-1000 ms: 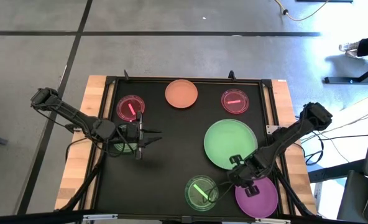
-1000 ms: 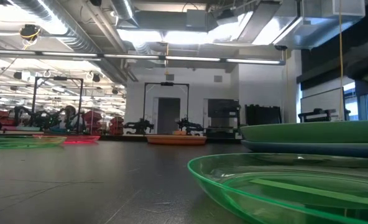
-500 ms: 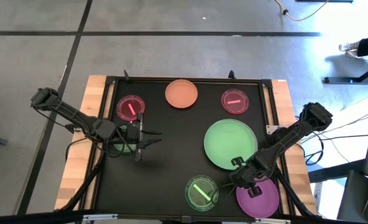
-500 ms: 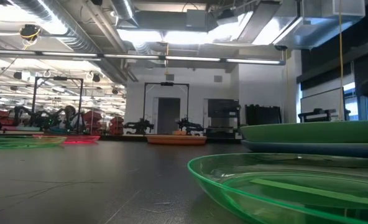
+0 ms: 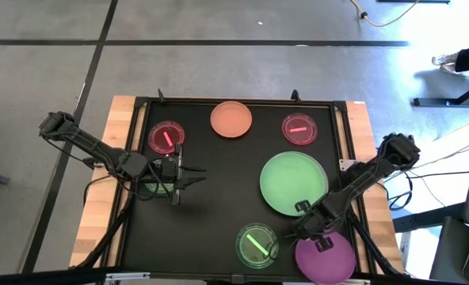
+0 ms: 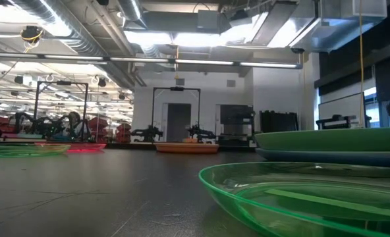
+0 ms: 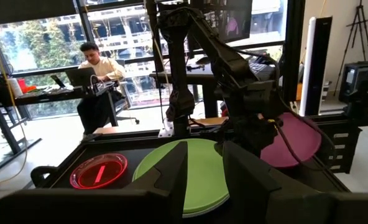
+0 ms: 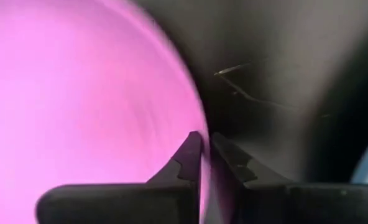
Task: Stack plastic plates
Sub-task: Stack the purple plate on top of the green plate
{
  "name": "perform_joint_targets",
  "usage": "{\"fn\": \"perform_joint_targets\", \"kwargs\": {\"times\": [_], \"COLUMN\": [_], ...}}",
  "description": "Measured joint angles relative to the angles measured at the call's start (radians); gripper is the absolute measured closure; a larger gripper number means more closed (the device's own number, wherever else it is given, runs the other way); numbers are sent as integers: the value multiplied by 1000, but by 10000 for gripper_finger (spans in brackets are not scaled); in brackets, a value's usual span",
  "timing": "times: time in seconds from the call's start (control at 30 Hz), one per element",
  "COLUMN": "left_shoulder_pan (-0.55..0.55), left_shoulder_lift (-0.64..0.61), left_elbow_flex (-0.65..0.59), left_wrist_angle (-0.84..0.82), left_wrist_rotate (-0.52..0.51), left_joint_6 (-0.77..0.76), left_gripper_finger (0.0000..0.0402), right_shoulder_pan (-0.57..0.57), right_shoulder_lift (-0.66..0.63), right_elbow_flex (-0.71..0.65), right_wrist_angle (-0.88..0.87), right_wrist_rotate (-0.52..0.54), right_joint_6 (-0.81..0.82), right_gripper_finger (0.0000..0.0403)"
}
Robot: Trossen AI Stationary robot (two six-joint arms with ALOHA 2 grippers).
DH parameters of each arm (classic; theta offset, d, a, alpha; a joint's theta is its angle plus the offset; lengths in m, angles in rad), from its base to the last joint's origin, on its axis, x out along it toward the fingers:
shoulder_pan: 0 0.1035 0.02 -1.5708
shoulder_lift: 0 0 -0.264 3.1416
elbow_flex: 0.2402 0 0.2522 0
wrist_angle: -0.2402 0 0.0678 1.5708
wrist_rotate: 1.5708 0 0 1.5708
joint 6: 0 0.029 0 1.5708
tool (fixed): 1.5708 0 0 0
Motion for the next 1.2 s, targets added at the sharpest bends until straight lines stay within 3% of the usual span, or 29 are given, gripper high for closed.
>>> {"fn": "perform_joint_targets", "kwargs": {"times": [0.37,0.77,0.87,1.03,1.2], "left_shoulder_pan": [0,0,0,0,0], "left_shoulder_lift": [0,0,0,0,0], "left_elbow_flex": [0,0,0,0,0], "left_wrist_angle": [0,0,0,0,0], "left_wrist_rotate": [0,0,0,0,0], "left_joint_6": [0,0,1,1,1], "left_gripper_finger": [305,305,305,305,305], "right_shoulder_pan": [0,-75,-88,-85,-85], "right_shoulder_lift": [11,13,13,13,13], "right_elbow_flex": [8,109,109,108,108], "right_wrist_angle": [-3,-7,-10,-9,-8], "right_wrist_rotate": [-29,93,113,197,198], "right_joint_6": [-41,-78,-22,61,82], "right_gripper_finger": [401,403,402,385,333]}}
